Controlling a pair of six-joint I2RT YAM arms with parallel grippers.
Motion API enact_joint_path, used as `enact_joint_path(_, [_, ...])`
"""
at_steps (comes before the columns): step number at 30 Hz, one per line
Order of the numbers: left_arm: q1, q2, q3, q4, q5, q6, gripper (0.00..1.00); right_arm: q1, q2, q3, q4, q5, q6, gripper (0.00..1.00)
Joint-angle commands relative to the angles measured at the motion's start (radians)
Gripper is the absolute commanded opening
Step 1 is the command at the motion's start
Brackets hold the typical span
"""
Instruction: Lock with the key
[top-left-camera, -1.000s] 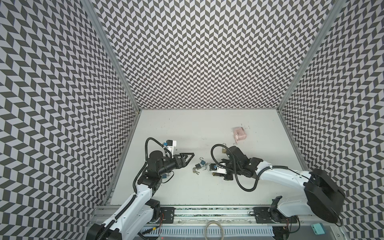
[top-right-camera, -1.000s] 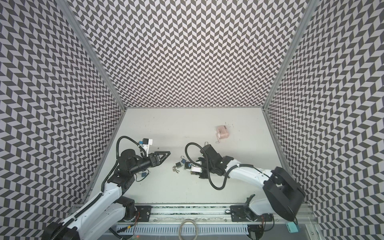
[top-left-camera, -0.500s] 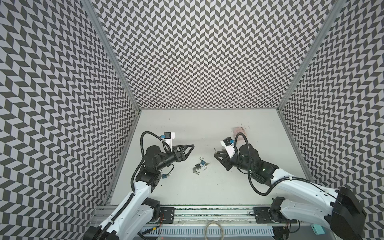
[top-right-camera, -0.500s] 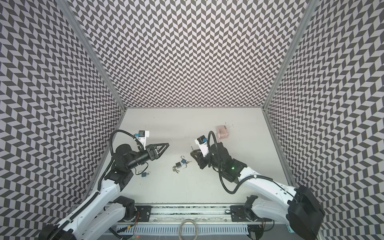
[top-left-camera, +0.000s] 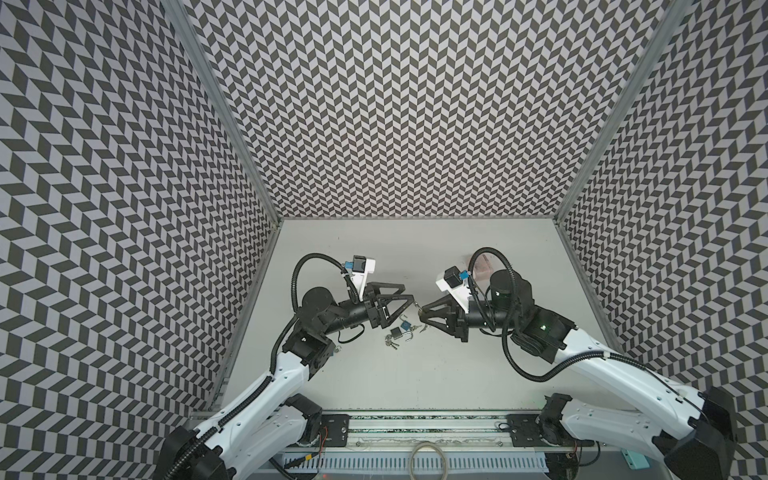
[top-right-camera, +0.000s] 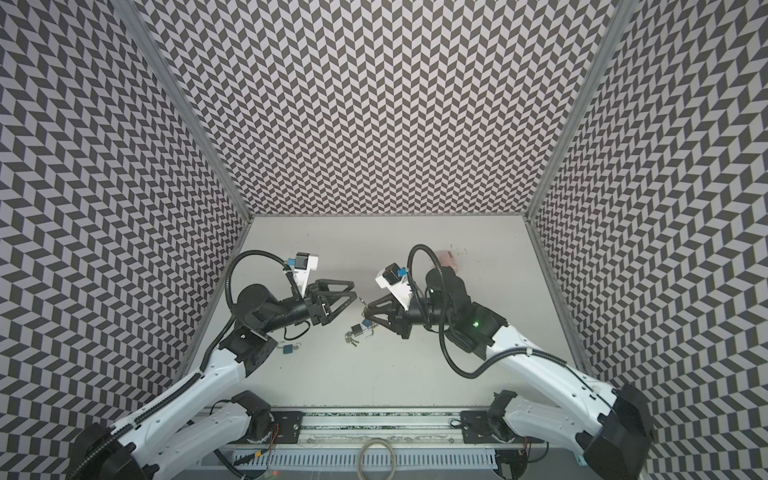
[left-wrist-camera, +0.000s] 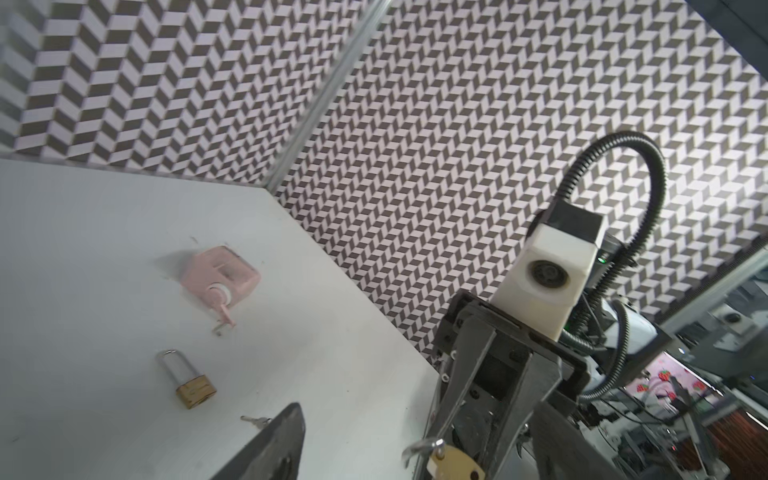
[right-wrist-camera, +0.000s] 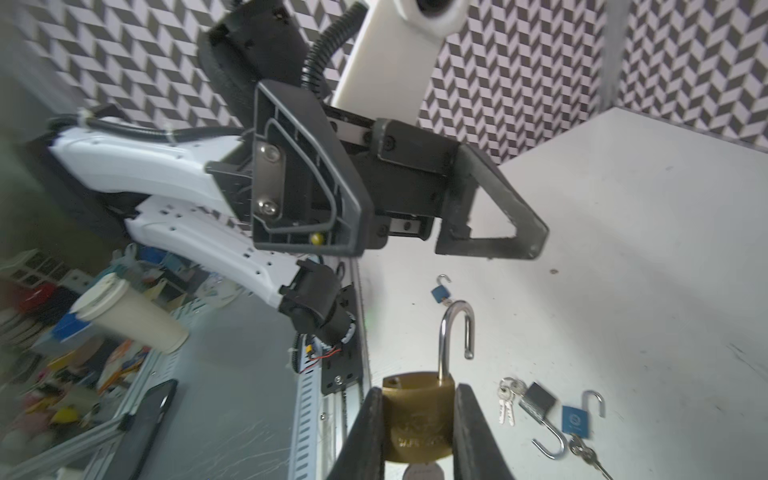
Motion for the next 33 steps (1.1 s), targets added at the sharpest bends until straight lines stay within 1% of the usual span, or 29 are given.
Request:
enact_joint_path(1, [-0.034, -0.013, 0.025, 0.103, 0.08, 0.026, 0.84, -0.001, -0.01, 0.02, 0.043, -0.138, -0.017, 0.0])
enact_joint_path(3, [-0.05, -0.019, 0.025, 0.125, 0.102, 0.027, 0.8, 0.0, -0.024, 0.013, 0.078, -0.149, 0.011, 0.0])
enact_joint_path(7, [-0.076, -0.016, 0.033, 0.139, 0.129, 0.038, 0.71, -0.001, -0.04, 0.016, 0.089, -0.144, 0.026, 0.0])
enact_joint_path(13, [-0.089, -0.001, 0.039, 0.125, 0.128, 0.052, 0.52, -0.004, -0.067, 0.018, 0.09, -0.095, 0.046, 0.0])
enact_joint_path(16, [-0.091, -0.001, 0.04, 0.12, 0.123, 0.055, 0.41, -0.005, -0.062, 0.023, 0.071, -0.089, 0.043, 0.0])
enact_joint_path(20, [-0.092, -0.006, 0.045, 0.109, 0.114, 0.061, 0.3, -0.006, -0.056, 0.027, 0.056, -0.089, 0.037, 0.0])
enact_joint_path(23, [-0.092, -0.009, 0.049, 0.095, 0.108, 0.069, 0.18, -0.006, -0.059, 0.03, 0.05, -0.086, 0.036, 0.0])
enact_joint_path(24, [-0.092, -0.009, 0.052, 0.088, 0.103, 0.072, 0.12, -0.006, -0.061, 0.03, 0.051, -0.085, 0.036, 0.0])
enact_joint_path(25, [-0.092, -0.009, 0.052, 0.085, 0.1, 0.073, 0.09, -0.006, -0.062, 0.032, 0.053, -0.082, 0.036, 0.0])
enact_joint_path(28, [-0.095, -0.011, 0.055, 0.079, 0.099, 0.077, 0.05, -0.006, -0.062, 0.042, 0.062, -0.084, 0.045, 0.0])
enact_joint_path(30, [-0.098, -0.009, 0.06, 0.07, 0.094, 0.081, 0.0, -0.006, -0.061, 0.047, 0.07, -0.089, 0.051, 0.0])
enact_joint_path(32, [-0.101, -0.011, 0.063, 0.067, 0.081, 0.081, 0.0, -0.006, -0.064, 0.046, 0.091, -0.089, 0.055, 0.0])
enact_joint_path(33, [-0.102, -0.013, 0.064, 0.067, 0.071, 0.078, 0.0, -0.006, -0.068, 0.043, 0.1, -0.076, 0.059, 0.03])
